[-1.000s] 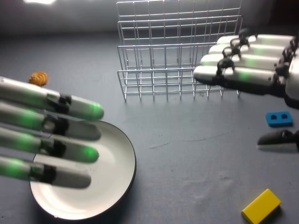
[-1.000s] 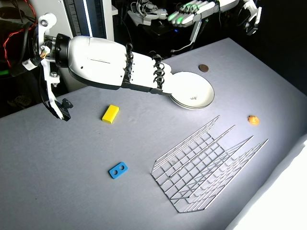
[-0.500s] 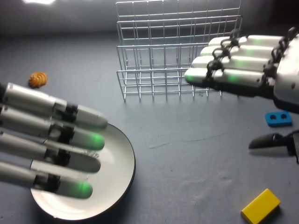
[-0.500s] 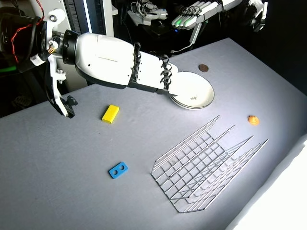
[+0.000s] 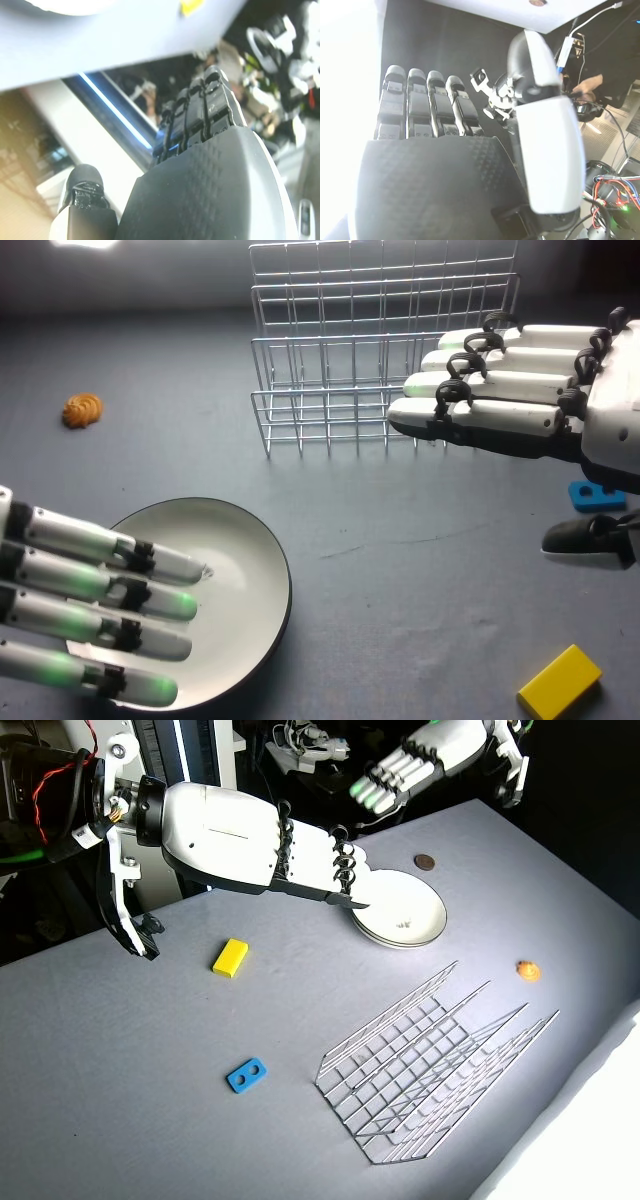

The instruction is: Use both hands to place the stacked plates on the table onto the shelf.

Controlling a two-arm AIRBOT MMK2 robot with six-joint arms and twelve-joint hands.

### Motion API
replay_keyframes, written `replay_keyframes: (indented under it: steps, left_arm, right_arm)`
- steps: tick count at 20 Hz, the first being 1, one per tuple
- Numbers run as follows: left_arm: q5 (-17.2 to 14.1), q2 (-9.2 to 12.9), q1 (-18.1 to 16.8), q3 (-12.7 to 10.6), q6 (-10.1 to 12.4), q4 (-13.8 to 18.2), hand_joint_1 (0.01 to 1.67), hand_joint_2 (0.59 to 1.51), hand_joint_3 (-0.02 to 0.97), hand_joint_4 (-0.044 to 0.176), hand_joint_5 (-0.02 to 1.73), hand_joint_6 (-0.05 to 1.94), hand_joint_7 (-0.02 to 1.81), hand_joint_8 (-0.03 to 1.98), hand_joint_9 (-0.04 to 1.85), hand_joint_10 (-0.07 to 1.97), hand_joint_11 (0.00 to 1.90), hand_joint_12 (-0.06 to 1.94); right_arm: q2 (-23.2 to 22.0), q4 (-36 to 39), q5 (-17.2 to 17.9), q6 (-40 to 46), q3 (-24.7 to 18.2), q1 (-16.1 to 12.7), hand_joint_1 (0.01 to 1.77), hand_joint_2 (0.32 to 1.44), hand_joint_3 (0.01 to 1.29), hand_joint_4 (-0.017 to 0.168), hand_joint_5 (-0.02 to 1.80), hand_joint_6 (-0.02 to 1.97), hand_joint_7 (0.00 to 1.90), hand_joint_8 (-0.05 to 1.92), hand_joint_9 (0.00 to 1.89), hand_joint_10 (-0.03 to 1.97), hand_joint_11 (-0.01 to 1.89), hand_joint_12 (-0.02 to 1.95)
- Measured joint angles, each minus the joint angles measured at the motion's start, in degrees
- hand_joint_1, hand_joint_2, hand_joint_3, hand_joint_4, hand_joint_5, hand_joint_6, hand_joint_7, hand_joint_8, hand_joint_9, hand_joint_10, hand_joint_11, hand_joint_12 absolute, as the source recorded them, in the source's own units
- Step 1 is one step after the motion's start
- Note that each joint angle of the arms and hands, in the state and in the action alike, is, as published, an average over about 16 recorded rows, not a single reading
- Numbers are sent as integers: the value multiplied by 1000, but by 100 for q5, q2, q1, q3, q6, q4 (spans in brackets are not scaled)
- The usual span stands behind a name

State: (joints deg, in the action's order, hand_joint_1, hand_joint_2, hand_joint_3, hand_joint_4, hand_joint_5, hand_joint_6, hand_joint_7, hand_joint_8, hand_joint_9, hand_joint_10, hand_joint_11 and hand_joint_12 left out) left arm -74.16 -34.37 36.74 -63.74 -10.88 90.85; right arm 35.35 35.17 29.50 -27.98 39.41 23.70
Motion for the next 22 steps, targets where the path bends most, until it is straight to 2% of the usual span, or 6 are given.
replay_keyframes:
  steps: [6, 11, 17, 22]
  left_arm:
    - [852, -132, 640, -33, -89, -97, 15, 1131, 11, 0, 20, 5, 20, 13, 17, 12, 21, 6]
    - [1416, -325, 1019, -234, -106, -149, 16, 1130, 11, 0, 21, 5, 17, 12, 18, 11, 20, 7]
    - [1759, -567, 1361, -565, -107, -185, 17, 1127, 11, 0, 19, 5, 14, 12, 19, 11, 19, 6]
    - [1892, -709, 1581, -735, -108, -204, 18, 1126, 11, 0, 17, 5, 15, 12, 19, 11, 19, 6]
  right_arm:
    - [0, 10, -14, 0, -1, 1, 1139, 1092, 14, -1, 20, 20, 21, 13, 17, 5, 20, -8]
    - [0, 26, -4, -7, -2, 12, 1192, 1072, 14, -1, 21, 20, 21, 13, 17, 4, 20, -7]
    - [0, 48, 62, -60, -2, 74, 1165, 1067, 14, -2, 22, 20, 22, 13, 16, 5, 24, 4]
    - [2, 59, 140, -122, -2, 140, 1146, 1063, 14, -1, 28, 20, 26, 13, 18, 5, 25, 78]
